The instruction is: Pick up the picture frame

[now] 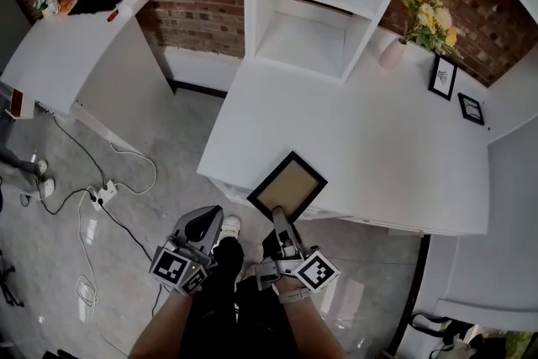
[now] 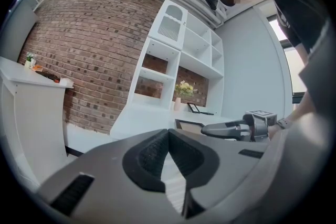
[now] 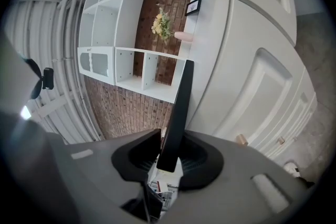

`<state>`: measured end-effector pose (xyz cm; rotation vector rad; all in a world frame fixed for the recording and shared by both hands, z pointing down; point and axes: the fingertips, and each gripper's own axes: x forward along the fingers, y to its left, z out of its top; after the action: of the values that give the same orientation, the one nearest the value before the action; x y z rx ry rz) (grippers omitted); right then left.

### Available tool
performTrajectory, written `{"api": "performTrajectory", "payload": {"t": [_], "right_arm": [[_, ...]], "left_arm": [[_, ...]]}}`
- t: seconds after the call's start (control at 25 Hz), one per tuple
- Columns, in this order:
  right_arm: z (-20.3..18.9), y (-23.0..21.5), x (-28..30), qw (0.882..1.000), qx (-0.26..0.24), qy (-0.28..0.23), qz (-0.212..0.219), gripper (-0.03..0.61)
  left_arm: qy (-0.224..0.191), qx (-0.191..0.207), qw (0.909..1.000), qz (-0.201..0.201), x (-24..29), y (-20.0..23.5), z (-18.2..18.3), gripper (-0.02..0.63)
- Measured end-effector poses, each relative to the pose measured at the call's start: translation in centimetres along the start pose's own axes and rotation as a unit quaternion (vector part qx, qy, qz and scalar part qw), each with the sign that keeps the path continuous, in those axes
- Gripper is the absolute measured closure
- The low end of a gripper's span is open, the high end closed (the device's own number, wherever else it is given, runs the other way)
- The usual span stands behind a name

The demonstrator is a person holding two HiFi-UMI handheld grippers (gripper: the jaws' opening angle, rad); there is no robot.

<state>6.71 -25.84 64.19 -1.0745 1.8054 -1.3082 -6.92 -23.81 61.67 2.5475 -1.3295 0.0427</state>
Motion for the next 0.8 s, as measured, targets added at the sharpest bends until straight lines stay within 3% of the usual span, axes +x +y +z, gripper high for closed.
{"api": "performTrajectory", "payload": {"t": [0.2,0.8], "right_arm": [[0.3,0.5,0.2,1.0,0.008,-0.004,0.017,0.515],[3.7,1.7,-0.2,0.996,-0.089,0.02,-0.02,0.534]], "left_arm": [[0.001,0.0,1.0,0.001,0.3,0.3,0.1,0.617],[-0.011,0.008,0.9999,-0.008,2.6,0.2,2.7,0.617]]}}
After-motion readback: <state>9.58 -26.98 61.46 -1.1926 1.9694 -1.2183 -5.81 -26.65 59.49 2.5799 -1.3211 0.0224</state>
